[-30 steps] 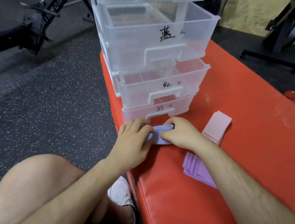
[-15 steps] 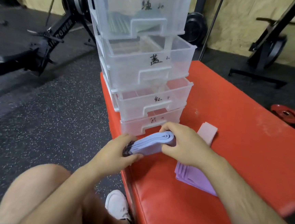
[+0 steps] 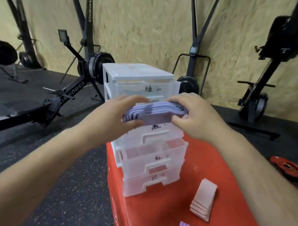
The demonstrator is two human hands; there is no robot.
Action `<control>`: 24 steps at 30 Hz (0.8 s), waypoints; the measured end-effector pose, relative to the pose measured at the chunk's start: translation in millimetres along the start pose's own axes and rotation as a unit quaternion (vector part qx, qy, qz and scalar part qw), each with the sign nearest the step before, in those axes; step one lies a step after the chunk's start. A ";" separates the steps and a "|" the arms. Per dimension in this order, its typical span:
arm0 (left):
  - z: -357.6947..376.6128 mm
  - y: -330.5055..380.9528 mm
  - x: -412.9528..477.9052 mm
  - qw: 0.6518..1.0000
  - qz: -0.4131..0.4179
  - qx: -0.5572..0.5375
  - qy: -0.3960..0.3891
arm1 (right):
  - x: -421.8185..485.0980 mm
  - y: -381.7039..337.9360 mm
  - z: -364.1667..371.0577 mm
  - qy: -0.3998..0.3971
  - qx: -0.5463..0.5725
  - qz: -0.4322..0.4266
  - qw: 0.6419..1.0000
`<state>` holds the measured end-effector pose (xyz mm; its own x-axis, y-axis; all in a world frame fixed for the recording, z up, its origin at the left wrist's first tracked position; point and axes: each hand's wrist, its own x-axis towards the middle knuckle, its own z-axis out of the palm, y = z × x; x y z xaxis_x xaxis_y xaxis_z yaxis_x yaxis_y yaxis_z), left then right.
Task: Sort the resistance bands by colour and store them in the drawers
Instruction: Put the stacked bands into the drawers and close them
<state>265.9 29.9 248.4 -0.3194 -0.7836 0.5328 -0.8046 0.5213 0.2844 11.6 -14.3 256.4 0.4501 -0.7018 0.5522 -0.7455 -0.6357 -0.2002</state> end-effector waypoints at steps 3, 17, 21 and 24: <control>-1.2 -14.1 46.8 0.998 0.010 0.058 -0.036 | 48.5 11.3 -8.8 -0.047 -0.030 0.046 0.997; 45.2 -54.3 83.1 0.972 -0.030 0.138 -0.187 | 99.7 46.5 58.4 -0.237 0.024 0.188 0.953; 51.8 -52.3 86.3 0.960 -0.041 0.135 -0.243 | 100.6 43.5 67.5 -0.285 0.005 0.195 0.939; 51.3 -52.3 88.4 0.952 -0.058 0.125 -0.273 | 98.3 41.3 67.7 -0.334 -0.016 0.195 0.922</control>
<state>254.1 -84.0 239.8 -0.3786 -0.9255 -0.0044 -0.9227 0.3771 0.0807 58.3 -131.3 247.6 0.3392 -0.9233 -0.1803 -0.9238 -0.2907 -0.2492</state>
